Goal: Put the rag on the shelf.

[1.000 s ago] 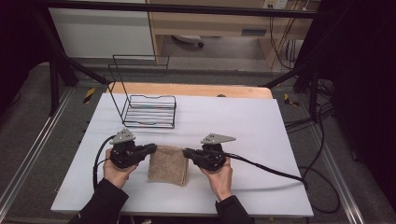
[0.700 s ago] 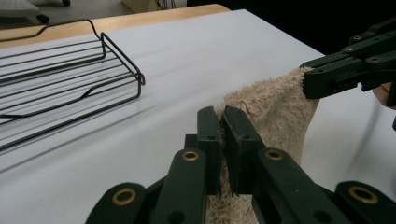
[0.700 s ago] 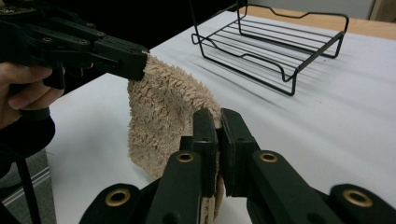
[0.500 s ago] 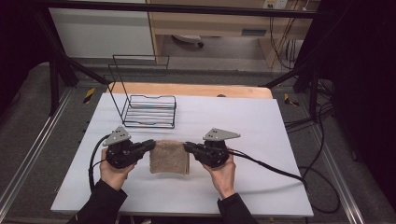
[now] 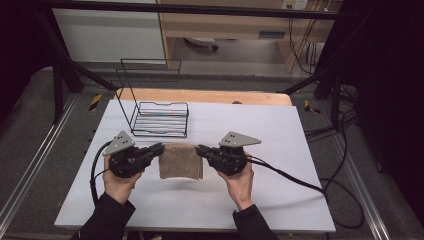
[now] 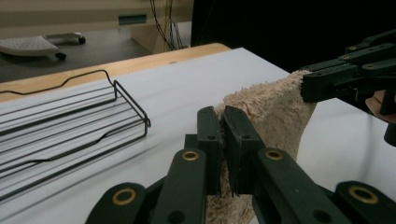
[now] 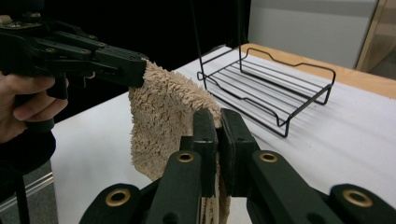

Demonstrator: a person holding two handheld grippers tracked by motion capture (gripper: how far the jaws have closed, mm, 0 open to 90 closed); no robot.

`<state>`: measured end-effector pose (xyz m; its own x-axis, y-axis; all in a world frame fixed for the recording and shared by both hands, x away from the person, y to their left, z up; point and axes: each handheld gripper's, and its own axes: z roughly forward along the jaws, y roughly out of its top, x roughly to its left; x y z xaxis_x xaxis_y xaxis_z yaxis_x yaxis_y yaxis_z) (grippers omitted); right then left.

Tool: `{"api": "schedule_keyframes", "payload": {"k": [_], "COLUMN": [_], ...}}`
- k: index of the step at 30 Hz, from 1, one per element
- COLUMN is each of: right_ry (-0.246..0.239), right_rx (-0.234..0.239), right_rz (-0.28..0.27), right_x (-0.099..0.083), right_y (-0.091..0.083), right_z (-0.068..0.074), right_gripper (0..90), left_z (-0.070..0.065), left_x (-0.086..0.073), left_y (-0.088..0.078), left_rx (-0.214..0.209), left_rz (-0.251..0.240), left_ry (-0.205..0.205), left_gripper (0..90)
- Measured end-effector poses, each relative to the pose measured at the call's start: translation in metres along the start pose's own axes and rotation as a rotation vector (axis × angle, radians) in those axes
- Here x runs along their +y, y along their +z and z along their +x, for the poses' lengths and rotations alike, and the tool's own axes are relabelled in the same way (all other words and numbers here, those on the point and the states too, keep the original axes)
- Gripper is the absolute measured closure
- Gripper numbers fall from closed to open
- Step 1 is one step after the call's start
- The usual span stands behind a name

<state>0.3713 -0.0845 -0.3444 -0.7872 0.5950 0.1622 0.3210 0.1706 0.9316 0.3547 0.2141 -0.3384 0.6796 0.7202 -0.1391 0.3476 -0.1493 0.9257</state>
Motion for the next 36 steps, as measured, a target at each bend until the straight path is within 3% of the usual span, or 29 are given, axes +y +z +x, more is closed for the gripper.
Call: {"api": "schedule_keyframes", "payload": {"k": [36], "right_ry": [-0.094], "right_rx": [-0.044], "right_rz": [-0.179], "right_x": [0.062], "right_y": [-0.005], "right_z": [0.013], "right_gripper": [85.5], "left_z": [0.008], "left_x": [0.050], "left_y": [-0.024], "left_rx": [0.040], "left_rz": [-0.223], "left_ry": [0.015], "left_gripper": [84.5]}}
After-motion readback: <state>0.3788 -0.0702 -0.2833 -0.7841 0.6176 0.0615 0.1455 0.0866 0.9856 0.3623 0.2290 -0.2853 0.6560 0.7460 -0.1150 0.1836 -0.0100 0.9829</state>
